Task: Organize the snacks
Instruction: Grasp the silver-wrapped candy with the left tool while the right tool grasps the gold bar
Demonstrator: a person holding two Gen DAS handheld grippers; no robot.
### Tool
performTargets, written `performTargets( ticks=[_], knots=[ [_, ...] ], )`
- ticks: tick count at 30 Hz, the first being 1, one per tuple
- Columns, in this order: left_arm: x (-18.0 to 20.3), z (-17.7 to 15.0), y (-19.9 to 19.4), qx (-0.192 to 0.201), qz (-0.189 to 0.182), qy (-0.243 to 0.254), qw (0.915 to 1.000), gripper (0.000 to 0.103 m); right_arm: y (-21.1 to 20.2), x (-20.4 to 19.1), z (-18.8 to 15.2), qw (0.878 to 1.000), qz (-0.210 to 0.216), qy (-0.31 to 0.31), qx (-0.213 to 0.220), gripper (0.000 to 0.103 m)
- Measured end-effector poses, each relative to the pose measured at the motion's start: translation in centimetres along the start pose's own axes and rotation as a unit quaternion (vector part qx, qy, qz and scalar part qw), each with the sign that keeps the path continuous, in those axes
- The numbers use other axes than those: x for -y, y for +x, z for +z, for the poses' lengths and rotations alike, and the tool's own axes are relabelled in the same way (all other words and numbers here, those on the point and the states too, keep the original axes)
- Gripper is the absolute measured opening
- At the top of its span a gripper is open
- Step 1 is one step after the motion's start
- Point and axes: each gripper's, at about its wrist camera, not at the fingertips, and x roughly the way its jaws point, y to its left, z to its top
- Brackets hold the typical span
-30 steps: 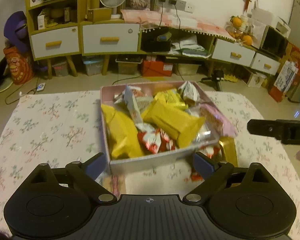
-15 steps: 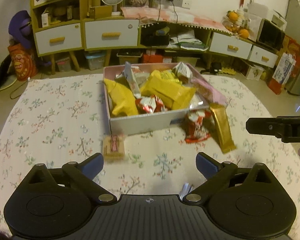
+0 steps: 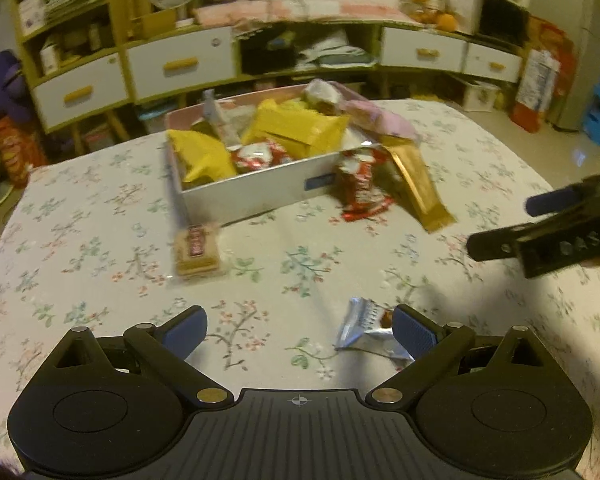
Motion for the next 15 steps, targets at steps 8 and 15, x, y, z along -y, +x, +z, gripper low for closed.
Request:
performTargets(
  ticks=[8, 15],
  knots=[
    [2.4, -1.4, 1.3, -0.001, -0.057, 0.056, 0.9968, 0.099, 0.7, 1.0, -0.5, 1.0, 0.002, 0.0, 0.006, 0.103],
    [3.3, -1.3, 2.3, -0.004, -0.063, 0.069, 0.9956, 0.085, 1.8, 0.7, -0.4, 0.999, 0.008, -0.03, 0.014, 0.103]
  ],
)
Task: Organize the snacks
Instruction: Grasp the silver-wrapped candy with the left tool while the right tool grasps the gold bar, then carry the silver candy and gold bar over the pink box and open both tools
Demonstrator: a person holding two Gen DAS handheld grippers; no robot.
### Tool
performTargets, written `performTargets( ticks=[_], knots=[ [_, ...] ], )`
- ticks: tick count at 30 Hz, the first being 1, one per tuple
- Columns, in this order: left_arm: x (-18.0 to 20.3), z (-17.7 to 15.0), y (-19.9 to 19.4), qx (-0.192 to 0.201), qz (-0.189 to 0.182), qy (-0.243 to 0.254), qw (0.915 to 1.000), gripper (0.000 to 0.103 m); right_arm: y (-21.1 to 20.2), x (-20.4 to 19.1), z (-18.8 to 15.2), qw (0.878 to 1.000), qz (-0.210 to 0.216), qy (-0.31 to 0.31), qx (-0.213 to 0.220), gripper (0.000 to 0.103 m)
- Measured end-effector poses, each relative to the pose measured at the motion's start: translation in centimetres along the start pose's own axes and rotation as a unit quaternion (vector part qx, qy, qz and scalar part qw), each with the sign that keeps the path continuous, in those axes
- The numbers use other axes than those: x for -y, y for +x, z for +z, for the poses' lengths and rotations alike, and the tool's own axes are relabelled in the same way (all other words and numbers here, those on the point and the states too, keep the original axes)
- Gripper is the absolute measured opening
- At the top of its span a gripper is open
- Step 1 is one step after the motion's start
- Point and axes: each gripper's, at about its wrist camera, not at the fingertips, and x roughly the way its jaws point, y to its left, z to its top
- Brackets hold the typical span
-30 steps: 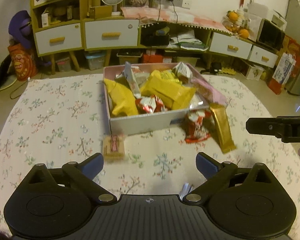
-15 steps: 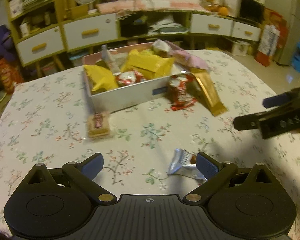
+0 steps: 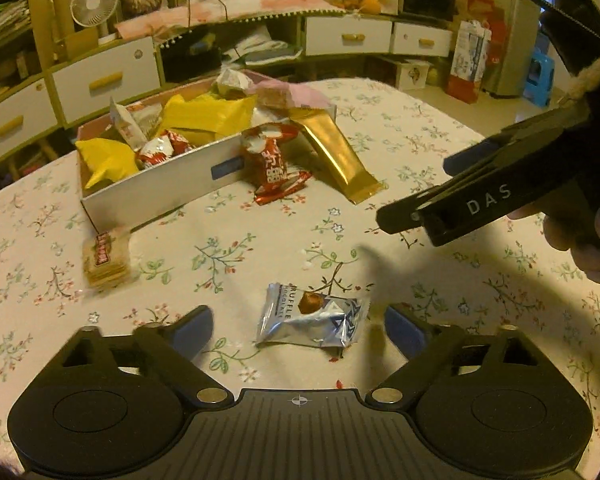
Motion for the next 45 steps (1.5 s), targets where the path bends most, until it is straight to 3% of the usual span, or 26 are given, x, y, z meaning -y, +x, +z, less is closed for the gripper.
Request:
performTargets(
  ticks=[4, 10, 21, 23, 28, 45],
  knots=[
    [-0.2, 0.2, 0.7, -0.017, -0.004, -0.006, 0.9998, 0.062, 0.9, 0.4, 0.5, 1.0, -0.001, 0.007, 0.01, 0.102],
    [-0.6, 0.7, 1.0, -0.018, -0.006, -0.014, 0.9997, 0.049, 2.6, 1.6, 1.2, 0.999, -0.013, 0.045, 0.012, 0.092],
    [-1.5, 1.5, 1.3, -0.028, 0.009, -0.052, 0.9982, 0.045, 4.2, 0.2, 2.1, 0.997, -0.049, 0.046, 0.027, 0.078],
    [-1.5, 1.5, 1.3, -0.029, 0.011, -0.054, 0.9981, 0.044, 4.1, -0.1, 2.3, 0.997, -0.049, 0.04, 0.032, 0.069],
    [-1.6, 1.5, 1.2, -0.033, 0.015, -0.057, 0.9977, 0.043, 3.6, -0.7, 2.7, 0.998, -0.046, 0.019, 0.033, 0.032],
    [-3.6, 2.8, 0.0, -0.023, 0.024, -0.101, 0.9944, 0.04, 0.6, -0.9, 3.0, 1.0, 0.017, 0.004, 0.008, 0.027]
  ],
)
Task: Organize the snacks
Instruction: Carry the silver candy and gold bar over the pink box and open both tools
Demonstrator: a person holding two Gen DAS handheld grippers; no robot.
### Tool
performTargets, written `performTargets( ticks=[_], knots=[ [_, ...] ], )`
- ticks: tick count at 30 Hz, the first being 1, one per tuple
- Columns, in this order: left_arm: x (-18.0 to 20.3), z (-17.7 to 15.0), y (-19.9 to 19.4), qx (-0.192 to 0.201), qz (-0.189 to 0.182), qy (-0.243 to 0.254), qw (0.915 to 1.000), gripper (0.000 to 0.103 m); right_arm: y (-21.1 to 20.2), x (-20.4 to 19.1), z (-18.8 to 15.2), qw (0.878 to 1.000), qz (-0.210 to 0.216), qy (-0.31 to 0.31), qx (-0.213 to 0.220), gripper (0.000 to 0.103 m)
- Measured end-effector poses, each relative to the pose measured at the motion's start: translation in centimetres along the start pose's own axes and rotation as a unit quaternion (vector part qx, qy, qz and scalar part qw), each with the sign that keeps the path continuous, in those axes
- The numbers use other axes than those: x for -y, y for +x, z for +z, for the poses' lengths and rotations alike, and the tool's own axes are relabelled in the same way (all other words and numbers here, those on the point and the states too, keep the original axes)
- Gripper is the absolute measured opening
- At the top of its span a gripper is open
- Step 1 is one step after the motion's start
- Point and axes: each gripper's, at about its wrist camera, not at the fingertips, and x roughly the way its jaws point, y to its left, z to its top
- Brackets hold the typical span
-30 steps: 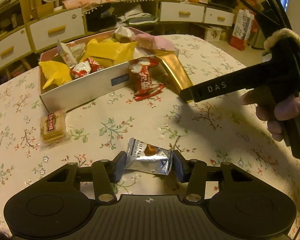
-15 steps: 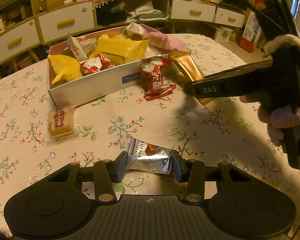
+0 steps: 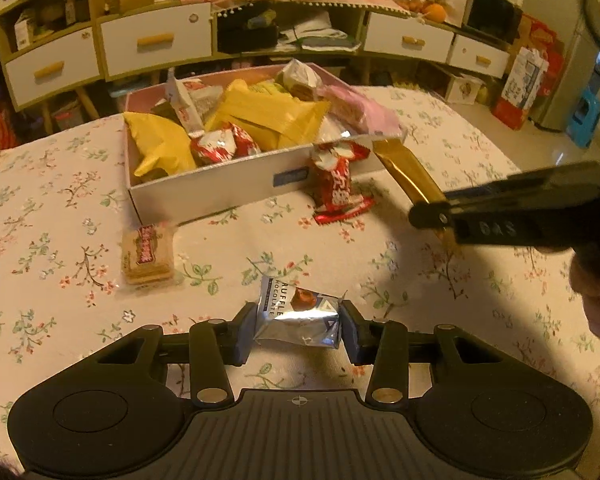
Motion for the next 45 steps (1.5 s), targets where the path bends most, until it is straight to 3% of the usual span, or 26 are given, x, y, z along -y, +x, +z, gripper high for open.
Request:
performTargets(
  ticks=[12, 20, 24, 32, 45],
  knots=[
    [-2.4, 2.4, -1.7, 0.043, 0.014, -0.042, 0.9981, 0.039, -1.4, -0.3, 2.2, 0.997, 0.05, 0.044, 0.04, 0.027],
    [-2.6, 6.0, -1.1, 0.076, 0.041, -0.012, 0.9962, 0.039, -1.7, 0.4, 3.8, 0.994, 0.043, 0.085, 0.06, 0.027],
    [-2.8, 7.8, 0.0, 0.076, 0.034, -0.011, 0.9965, 0.039, -1.9, 1.3, 4.8, 0.991, 0.051, 0.1, 0.075, 0.027],
    [-3.4, 11.0, 2.6, 0.079, 0.029, -0.015, 0.9963, 0.04, 0.7, 1.5, 6.8, 0.993, 0.05, 0.085, 0.063, 0.027],
    [-3.9, 12.4, 6.3, 0.053, 0.068, 0.008, 0.9962, 0.04, 3.4, 1.2, 9.0, 0.994, 0.044, 0.088, 0.05, 0.027]
  ],
)
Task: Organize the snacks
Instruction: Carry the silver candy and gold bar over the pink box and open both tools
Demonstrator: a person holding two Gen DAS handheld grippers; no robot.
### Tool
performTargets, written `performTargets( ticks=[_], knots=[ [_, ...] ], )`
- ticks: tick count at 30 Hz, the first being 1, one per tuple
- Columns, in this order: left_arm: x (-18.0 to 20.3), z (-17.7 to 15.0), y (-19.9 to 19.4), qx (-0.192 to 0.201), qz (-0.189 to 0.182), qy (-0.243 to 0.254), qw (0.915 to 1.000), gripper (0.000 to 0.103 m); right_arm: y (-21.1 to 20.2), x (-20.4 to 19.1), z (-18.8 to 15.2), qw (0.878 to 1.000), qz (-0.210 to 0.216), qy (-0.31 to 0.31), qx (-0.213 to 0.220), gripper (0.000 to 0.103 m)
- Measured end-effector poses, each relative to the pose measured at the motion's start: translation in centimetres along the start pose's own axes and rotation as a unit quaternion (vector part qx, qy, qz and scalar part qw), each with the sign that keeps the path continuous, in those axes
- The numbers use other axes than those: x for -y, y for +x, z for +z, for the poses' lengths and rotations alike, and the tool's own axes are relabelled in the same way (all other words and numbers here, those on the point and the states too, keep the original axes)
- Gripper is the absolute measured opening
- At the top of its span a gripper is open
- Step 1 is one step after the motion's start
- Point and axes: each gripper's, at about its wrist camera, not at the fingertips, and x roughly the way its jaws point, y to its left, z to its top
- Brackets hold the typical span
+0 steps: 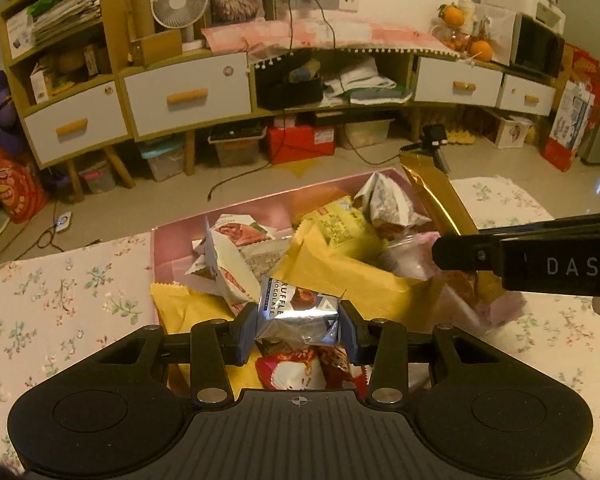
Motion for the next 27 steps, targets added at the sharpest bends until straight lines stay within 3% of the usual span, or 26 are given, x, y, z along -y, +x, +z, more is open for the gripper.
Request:
performTargets(
  ticks=[8, 9, 12, 15, 27],
  knots=[
    [0.2, 0.2, 0.5, 0.004, -0.002, 0.002, 1.0, 0.044, 0.6, 0.1, 0.5, 1.0, -0.006, 0.008, -0.005, 0.029],
    [0.2, 0.2, 0.5, 0.007, -0.008, 0.0, 0.9999, 0.046, 0.6, 0.1, 0.5, 1.0, -0.006, 0.009, -0.003, 0.031],
    [-0.1, 0.4, 0.3, 0.012, -0.025, -0.007, 0.9996, 0.056, 0.2, 0.1, 0.6, 1.0, -0.003, 0.013, 0.006, 0.061],
    [-0.1, 0.3, 0.0, 0.012, -0.026, -0.004, 0.9996, 0.067, -0.2, 0.1, 0.7, 1.0, -0.003, 0.012, 0.01, 0.061],
    [0.0, -0.5, -2.6, 0.011, -0.016, 0.0, 0.9998, 0.08, -2.1, -0.4, 0.6, 1.0, -0.02, 0.005, 0.017, 0.078]
  ],
)
